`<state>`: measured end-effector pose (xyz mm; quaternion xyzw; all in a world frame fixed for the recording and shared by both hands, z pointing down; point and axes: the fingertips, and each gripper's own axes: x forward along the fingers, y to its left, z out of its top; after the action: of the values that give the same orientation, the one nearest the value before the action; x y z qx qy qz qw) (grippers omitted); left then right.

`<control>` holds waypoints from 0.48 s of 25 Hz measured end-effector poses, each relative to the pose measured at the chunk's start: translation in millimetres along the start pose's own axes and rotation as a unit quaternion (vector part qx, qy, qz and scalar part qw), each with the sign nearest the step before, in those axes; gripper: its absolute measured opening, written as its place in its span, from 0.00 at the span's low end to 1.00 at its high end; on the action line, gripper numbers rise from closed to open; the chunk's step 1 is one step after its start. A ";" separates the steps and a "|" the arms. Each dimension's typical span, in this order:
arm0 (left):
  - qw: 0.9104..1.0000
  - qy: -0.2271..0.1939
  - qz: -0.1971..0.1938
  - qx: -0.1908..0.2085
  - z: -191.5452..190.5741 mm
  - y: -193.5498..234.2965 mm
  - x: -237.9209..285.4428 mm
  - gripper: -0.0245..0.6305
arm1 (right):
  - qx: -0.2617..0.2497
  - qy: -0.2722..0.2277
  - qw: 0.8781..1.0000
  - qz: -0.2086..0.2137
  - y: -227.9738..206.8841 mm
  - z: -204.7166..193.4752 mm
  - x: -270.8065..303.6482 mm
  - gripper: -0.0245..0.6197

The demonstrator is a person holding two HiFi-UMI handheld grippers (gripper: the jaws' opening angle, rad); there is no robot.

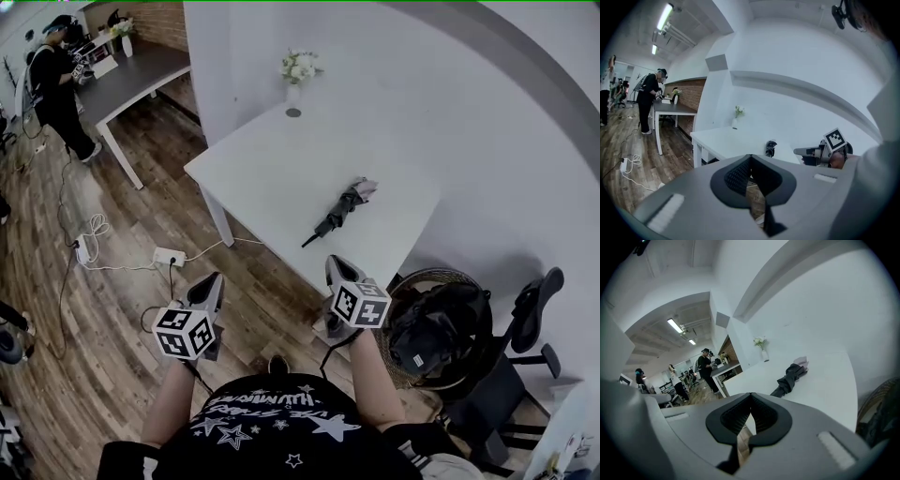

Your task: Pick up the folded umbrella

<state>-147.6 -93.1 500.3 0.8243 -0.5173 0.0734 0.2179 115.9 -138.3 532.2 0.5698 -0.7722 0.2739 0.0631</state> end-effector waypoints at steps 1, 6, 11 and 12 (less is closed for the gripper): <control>1.000 -0.002 0.000 0.001 3.0 -1.5 7.1 0.04 | 0.002 0.000 1.000 -0.001 -5.8 3.4 3.2 0.06; 1.000 -0.005 -0.004 0.003 14.8 -11.0 33.4 0.04 | 0.008 -0.008 1.000 -0.002 -24.4 22.2 17.3 0.06; 1.000 -0.001 -0.006 0.011 23.6 -7.7 50.6 0.04 | 0.019 -0.004 1.000 -0.002 -28.5 27.2 29.2 0.06; 1.000 -0.003 -0.004 0.009 27.5 -4.6 54.8 0.04 | 0.020 -0.003 1.000 -0.001 -29.3 27.5 31.6 0.06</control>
<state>-121.5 -148.3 493.4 0.8284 -0.5141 0.0746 0.2093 137.8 -184.5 532.3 0.5728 -0.7661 0.2872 0.0497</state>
